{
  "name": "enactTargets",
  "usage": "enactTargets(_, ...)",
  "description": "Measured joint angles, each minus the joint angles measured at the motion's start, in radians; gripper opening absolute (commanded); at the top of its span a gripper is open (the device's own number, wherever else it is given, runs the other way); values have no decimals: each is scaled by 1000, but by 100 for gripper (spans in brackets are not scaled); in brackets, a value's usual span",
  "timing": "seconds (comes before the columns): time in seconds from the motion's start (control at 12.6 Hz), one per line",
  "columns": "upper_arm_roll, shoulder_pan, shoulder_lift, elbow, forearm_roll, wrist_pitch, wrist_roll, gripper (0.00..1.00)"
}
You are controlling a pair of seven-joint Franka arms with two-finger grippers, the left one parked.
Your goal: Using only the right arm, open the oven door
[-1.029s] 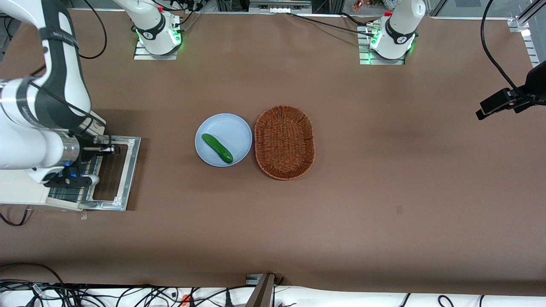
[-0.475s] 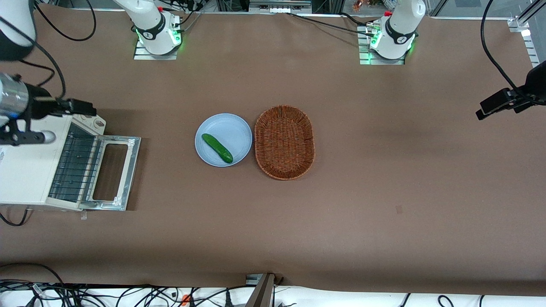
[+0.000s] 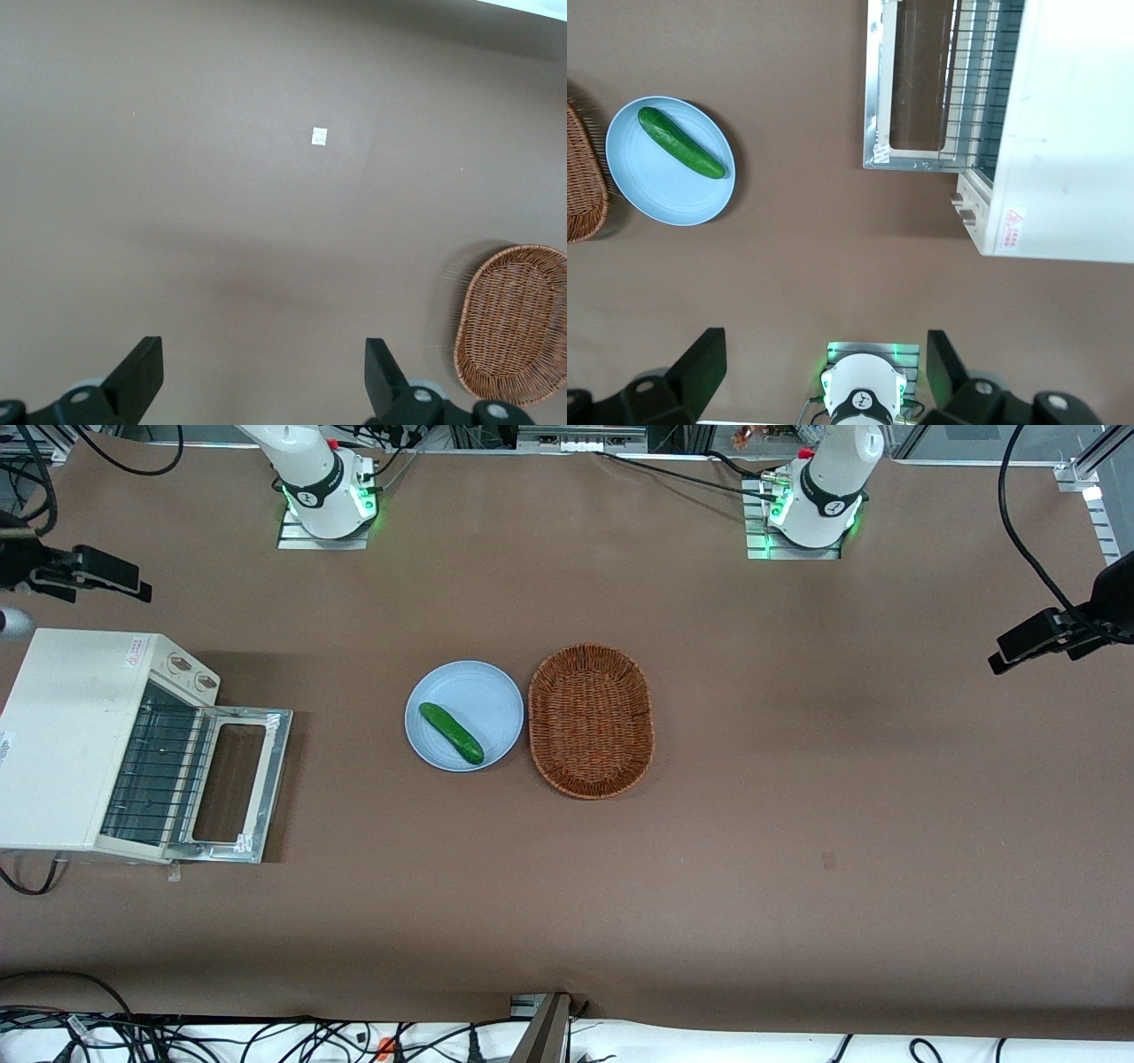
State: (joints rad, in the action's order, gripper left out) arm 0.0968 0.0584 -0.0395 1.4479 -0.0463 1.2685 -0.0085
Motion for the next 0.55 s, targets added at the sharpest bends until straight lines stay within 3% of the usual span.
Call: enactTargets(0.55, -1, 0, 11, 21, 24, 53, 0, 100)
